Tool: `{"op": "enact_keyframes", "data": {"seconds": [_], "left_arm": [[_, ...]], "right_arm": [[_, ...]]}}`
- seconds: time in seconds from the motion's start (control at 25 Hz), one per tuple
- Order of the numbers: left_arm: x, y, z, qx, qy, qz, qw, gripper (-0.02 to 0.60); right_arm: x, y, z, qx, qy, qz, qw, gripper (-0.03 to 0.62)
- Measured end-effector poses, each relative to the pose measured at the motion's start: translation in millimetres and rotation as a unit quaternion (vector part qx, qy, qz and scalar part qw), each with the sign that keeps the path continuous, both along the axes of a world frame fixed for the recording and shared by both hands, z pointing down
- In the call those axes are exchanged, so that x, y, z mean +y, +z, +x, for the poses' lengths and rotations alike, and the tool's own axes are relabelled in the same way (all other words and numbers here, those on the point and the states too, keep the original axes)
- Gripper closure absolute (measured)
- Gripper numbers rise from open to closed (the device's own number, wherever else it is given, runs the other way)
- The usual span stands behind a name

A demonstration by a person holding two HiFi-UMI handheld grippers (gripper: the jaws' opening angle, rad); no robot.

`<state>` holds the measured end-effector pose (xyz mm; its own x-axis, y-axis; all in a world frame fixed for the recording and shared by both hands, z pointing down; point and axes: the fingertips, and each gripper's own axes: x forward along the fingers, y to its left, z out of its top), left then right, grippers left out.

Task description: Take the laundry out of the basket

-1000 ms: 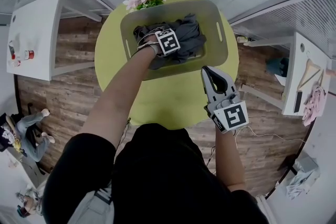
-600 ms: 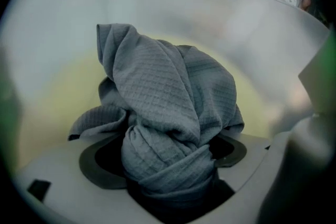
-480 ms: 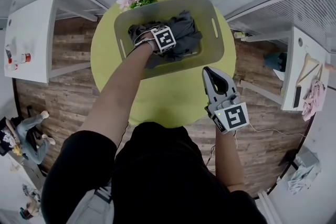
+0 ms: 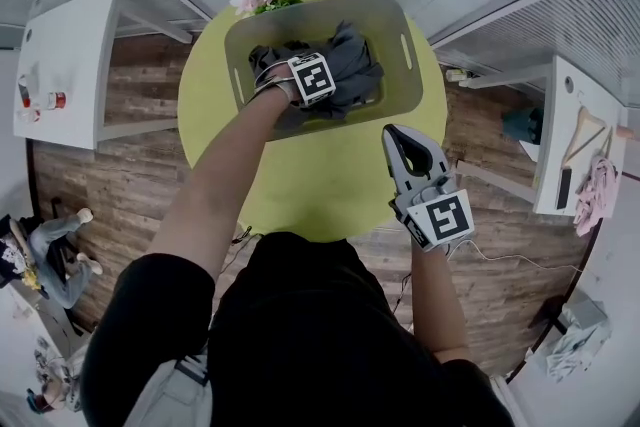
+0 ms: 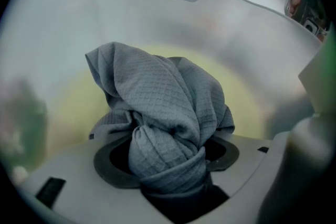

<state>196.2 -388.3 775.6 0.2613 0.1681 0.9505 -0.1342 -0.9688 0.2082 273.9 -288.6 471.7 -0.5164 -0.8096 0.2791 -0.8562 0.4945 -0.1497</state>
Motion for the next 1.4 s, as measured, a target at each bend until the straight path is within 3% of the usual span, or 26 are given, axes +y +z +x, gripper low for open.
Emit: {"op": "enact_keyframes", "data": {"seconds": [0.56, 0.72, 0.92, 1.4], "left_arm": [[1.5, -91.6, -3.1, 0.017, -0.013, 0.063, 0.9978, 0.256], [-9.3, -127.8, 2.5, 0.044, -0.008, 0.105, 0.9934, 0.258], [-5.3, -164.3, -6.6, 0.031, -0.019, 0.11, 0.9933, 0.258], [12.6, -248.7, -7.6, 0.046, 0.001, 0.162, 0.9858, 0.256]], "right_arm": [[34.8, -37.5, -15.9, 0.0, -0.033, 0.044, 0.998, 0.571], [43.2, -50.7, -21.0, -0.002, -0.039, 0.056, 0.998, 0.571], [51.7, -65.6, -22.7, -0.003, -0.043, 0.076, 0.996, 0.571], [63.5, -93.3, -34.1, -0.001, -0.054, 0.113, 0.992, 0.571]]}}
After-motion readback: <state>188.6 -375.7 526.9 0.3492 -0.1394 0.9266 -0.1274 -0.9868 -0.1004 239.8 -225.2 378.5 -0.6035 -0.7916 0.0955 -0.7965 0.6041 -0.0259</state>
